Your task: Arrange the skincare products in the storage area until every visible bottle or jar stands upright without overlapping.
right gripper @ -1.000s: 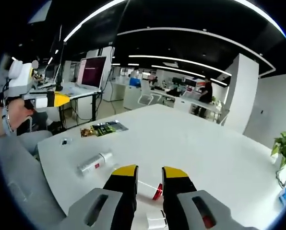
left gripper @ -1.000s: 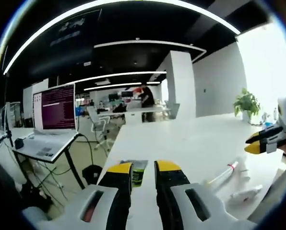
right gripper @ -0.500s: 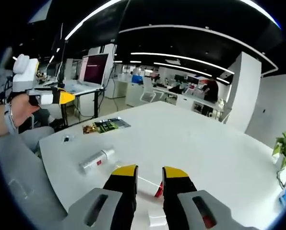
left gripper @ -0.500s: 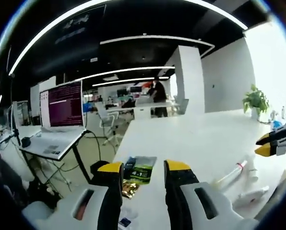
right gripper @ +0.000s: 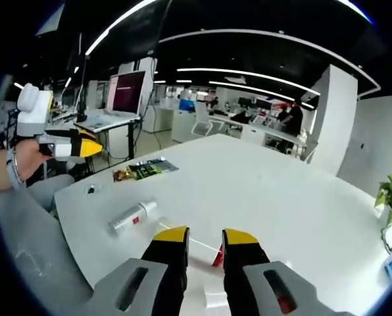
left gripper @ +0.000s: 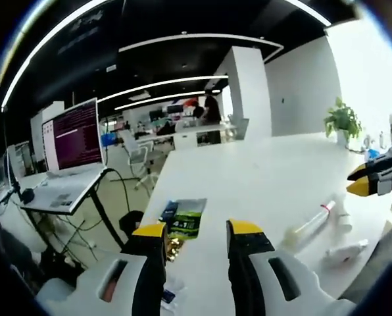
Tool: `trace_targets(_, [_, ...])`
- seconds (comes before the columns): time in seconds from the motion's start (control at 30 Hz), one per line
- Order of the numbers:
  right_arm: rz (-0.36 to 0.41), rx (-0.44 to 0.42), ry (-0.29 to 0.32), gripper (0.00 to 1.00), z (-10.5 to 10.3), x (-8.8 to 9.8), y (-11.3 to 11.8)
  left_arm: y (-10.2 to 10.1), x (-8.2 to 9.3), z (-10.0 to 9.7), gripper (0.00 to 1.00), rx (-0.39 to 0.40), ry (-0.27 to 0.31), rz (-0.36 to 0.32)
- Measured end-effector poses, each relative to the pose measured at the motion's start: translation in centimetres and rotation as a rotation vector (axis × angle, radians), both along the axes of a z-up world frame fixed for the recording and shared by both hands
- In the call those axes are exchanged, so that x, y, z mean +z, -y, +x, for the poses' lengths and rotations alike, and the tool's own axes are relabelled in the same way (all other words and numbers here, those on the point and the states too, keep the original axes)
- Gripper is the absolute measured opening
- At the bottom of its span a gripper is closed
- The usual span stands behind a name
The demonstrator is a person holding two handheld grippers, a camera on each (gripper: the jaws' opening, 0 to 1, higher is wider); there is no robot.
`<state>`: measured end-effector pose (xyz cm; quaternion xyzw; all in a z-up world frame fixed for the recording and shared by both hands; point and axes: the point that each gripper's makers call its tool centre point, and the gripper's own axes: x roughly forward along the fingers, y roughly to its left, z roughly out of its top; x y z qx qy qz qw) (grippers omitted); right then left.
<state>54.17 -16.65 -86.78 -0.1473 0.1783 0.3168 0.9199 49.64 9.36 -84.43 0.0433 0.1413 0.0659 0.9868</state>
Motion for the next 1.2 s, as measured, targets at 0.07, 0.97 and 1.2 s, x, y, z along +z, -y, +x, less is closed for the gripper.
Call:
trace_targets(0.07, [0.002,-0.003,-0.007,0.15,0.02,-0.12,0.11,0.09,-0.13,0.01,0.32,-0.002,-0.006,-0.005])
trace_targets(0.97, [-0.016,0.004,-0.024,0.14,-0.18,-0.58,0.13,0.43,-0.72,0.15,0.33,-0.024,-0.032,0.007])
trace_targets(1.2, [-0.013,0.006,-0.027,0.14,-0.23,-0.59,0.02,0.74,-0.93,0.22,0.33,-0.037,-0.046,0.027])
